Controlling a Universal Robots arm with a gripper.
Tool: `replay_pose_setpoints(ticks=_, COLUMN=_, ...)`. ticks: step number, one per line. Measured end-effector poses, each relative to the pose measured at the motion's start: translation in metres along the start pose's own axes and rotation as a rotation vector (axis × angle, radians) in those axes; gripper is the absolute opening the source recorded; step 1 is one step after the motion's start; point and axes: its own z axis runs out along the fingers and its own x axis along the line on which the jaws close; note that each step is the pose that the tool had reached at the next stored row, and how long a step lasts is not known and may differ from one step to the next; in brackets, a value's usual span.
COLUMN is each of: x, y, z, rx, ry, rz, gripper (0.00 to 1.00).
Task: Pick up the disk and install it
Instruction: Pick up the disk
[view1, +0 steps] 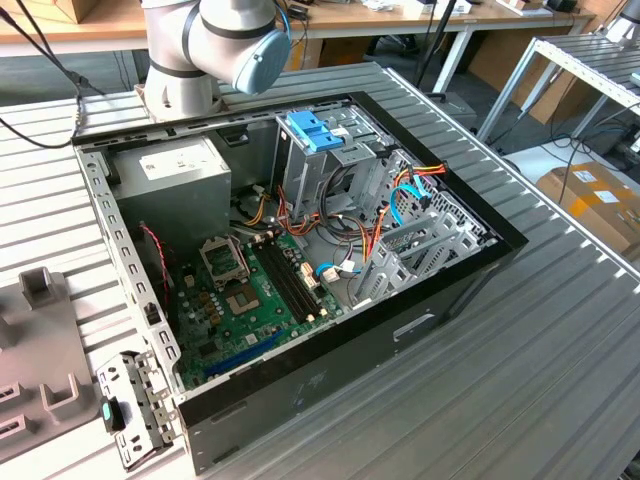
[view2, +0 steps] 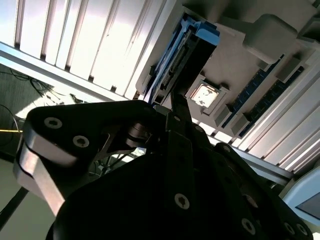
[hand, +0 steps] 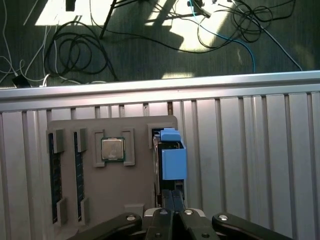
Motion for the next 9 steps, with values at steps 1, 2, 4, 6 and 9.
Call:
replay_pose_setpoints(ticks=1, x=0.0, y=0.0, z=0.0, rx=0.0, ry=0.0, rz=0.0, gripper=0.11)
replay_pose_setpoints(ticks=2, x=0.0, y=0.0, z=0.0, rx=0.0, ry=0.0, rz=-0.001, gripper=0.29)
replay_pose_setpoints(ticks=4, x=0.0, y=0.0, z=0.0, rx=0.0, ry=0.0, rz=-0.001, gripper=0.36)
replay_pose_setpoints(ticks=6, x=0.0, y=0.0, z=0.0, rx=0.0, ry=0.0, rz=-0.002, gripper=0.47)
replay_pose_setpoints(ticks=9, x=0.0, y=0.0, z=0.0, rx=0.0, ry=0.0, rz=-0.002, gripper=0.54)
